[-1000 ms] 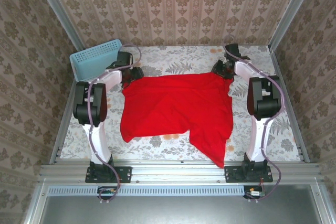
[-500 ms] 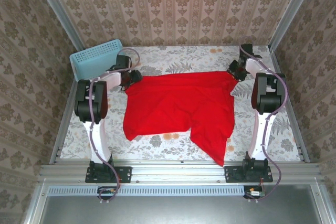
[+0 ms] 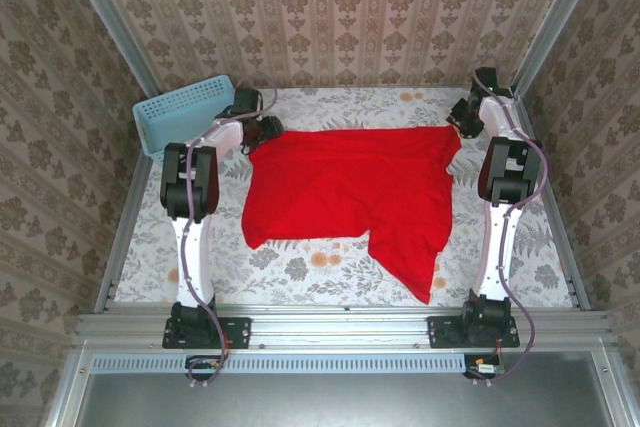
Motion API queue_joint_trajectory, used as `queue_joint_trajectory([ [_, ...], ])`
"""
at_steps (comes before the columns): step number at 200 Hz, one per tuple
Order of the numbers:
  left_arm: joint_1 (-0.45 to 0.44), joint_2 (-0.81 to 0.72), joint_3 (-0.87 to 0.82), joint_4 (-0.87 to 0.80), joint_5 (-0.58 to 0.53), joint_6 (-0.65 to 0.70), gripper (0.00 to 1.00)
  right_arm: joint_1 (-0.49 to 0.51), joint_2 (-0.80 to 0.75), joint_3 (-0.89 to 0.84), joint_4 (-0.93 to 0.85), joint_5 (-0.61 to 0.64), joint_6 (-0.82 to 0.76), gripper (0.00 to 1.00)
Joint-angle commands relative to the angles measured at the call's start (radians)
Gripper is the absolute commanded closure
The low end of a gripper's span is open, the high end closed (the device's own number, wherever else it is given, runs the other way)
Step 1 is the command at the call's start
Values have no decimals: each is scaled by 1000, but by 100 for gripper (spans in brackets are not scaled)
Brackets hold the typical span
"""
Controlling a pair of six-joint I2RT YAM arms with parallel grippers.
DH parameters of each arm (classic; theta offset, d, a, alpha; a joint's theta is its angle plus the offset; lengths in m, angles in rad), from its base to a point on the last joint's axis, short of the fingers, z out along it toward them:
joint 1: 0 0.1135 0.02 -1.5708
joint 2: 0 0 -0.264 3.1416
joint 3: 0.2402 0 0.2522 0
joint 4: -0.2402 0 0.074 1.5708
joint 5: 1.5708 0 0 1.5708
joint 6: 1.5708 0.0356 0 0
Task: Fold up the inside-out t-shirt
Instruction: Move the T-shirt to the center of the table, then fold the T-shirt at the center of the table.
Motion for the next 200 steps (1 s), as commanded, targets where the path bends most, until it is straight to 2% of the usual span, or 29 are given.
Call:
queue_joint_trajectory([
  [1,-5,-68,92,-187,-21,43,40,2,-69,29,-98,17,-64,61],
  [21,-19,-213,12,-258,-85,42,36,27,-236,-170,-20,21,-83,56],
  [56,-50,-541,-390,-262,-192,-10,35,92,-581,-607,116,25,-81,51],
  [88,-70,-860,-779,-248,-222,-79,39,184,-870,-950,149,52,-77,50],
  [121,-104,-1106,-1020,-289,-240,-151,40,253,-1120,-1190,87,109,-64,50],
  [161,-110,-1189,-1175,-207,-156,-191,48,344,-1390,-1416,20,118,14,52],
  [200,-134,-1125,-1196,-128,-105,-221,57,461,-1470,-1520,-2,145,98,53],
])
